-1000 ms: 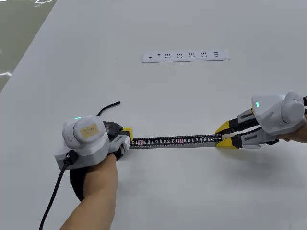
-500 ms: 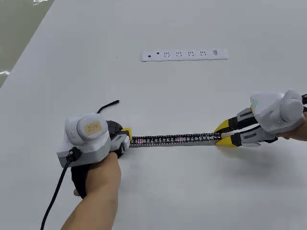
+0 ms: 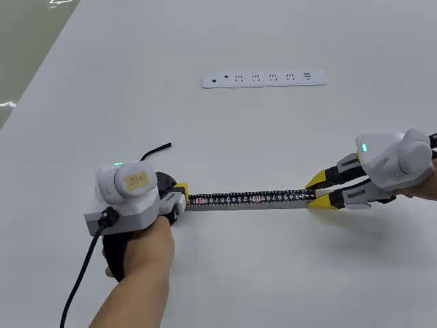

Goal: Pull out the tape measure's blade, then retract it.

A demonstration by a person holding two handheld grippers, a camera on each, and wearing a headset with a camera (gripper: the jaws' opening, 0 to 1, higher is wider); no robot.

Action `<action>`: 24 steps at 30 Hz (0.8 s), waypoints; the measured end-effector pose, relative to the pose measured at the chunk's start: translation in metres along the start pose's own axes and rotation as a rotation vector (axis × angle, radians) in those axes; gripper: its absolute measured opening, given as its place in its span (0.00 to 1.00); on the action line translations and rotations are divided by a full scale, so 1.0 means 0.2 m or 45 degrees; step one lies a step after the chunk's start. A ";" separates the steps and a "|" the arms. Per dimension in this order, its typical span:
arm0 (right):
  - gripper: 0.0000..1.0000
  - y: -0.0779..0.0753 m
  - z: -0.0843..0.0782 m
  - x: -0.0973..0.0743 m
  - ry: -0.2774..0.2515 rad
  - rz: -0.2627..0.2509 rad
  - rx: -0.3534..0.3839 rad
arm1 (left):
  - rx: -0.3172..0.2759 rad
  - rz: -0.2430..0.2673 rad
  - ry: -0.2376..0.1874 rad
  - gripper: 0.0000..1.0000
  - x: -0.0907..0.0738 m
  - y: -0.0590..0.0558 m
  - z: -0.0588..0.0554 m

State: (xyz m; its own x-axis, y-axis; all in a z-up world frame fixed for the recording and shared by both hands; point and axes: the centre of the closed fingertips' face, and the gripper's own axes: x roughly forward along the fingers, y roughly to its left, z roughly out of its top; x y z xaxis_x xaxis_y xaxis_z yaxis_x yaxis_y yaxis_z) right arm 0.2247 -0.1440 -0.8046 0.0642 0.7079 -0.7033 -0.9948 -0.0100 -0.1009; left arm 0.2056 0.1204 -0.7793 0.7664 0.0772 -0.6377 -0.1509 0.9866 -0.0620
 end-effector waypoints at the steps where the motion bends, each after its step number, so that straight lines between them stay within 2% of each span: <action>1: 0.15 0.00 0.01 0.00 0.001 0.000 -0.001 | 0.000 0.001 -0.001 0.60 0.00 0.00 0.00; 5: 0.15 0.01 0.02 0.00 -0.001 0.001 -0.003 | 0.001 0.002 -0.004 0.61 -0.02 -0.01 0.00; 24: 0.15 0.00 0.03 0.01 0.000 0.009 -0.025 | -0.001 0.007 0.000 0.61 0.01 0.02 -0.01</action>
State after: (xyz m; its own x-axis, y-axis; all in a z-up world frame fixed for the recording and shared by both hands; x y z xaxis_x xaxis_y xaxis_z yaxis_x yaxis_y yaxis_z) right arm 0.2235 -0.1375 -0.8015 0.0574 0.7078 -0.7041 -0.9935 -0.0290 -0.1102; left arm 0.2063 0.1235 -0.7819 0.7656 0.0826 -0.6380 -0.1556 0.9860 -0.0591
